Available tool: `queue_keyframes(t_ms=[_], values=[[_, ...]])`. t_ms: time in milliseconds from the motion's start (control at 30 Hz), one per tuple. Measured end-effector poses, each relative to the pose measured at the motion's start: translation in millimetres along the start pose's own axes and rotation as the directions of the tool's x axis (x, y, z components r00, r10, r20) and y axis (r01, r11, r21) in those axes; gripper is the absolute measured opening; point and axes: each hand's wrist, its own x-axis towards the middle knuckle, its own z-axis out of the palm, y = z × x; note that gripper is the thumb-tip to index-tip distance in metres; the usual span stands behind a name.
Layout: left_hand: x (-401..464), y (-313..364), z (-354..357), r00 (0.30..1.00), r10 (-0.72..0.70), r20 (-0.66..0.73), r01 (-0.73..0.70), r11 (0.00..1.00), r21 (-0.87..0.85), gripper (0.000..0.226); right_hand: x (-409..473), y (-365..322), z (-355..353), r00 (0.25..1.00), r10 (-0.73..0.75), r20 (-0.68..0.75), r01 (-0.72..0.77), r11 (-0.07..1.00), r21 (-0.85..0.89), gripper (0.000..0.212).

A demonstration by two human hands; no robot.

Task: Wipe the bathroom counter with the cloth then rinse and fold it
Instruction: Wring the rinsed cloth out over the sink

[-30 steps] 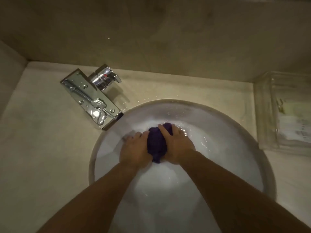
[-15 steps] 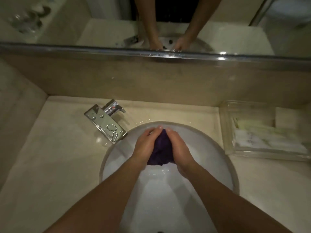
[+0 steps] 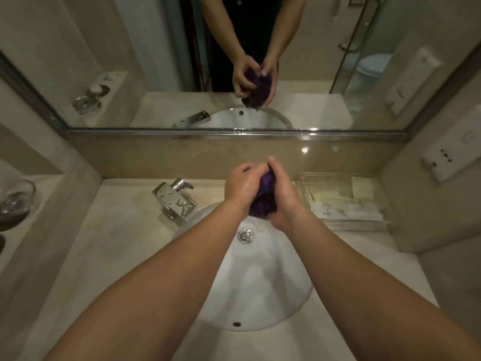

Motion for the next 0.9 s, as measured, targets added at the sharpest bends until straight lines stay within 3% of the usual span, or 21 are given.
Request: queue_keyframes(t_ms=[200, 300, 433, 600, 733, 900], values=[[-23, 38, 7, 0.987, 0.137, -0.082, -0.126, 0.984, 0.129, 0.031, -26, -17, 19, 0.996, -0.048, -0.078, 0.054, 0.995, 0.080, 0.079], [-42, 51, 9, 0.993, 0.106, -0.045, -0.103, 0.993, 0.063, 0.040, -30, -27, 23, 0.987, -0.090, -0.134, 0.092, 0.996, 0.010, 0.085], [-59, 61, 6, 0.997, 0.053, -0.064, -0.050, 0.998, 0.048, 0.056, -42, -32, 27, 0.970, -0.156, -0.187, 0.152, 0.988, -0.038, 0.076], [-72, 66, -8, 0.970, 0.169, -0.173, -0.125, 0.963, 0.240, 0.043, -59, -24, 39, 0.963, -0.203, -0.175, 0.194, 0.979, -0.064, 0.060], [-77, 72, -22, 0.959, 0.215, -0.182, -0.153, 0.939, 0.307, 0.037, -72, -22, 53, 0.944, -0.251, -0.212, 0.238, 0.968, -0.083, 0.039], [-78, 78, -36, 0.944, 0.273, -0.186, -0.202, 0.923, 0.329, 0.029, -86, -22, 69, 0.912, -0.316, -0.262, 0.289, 0.947, -0.138, 0.035]])
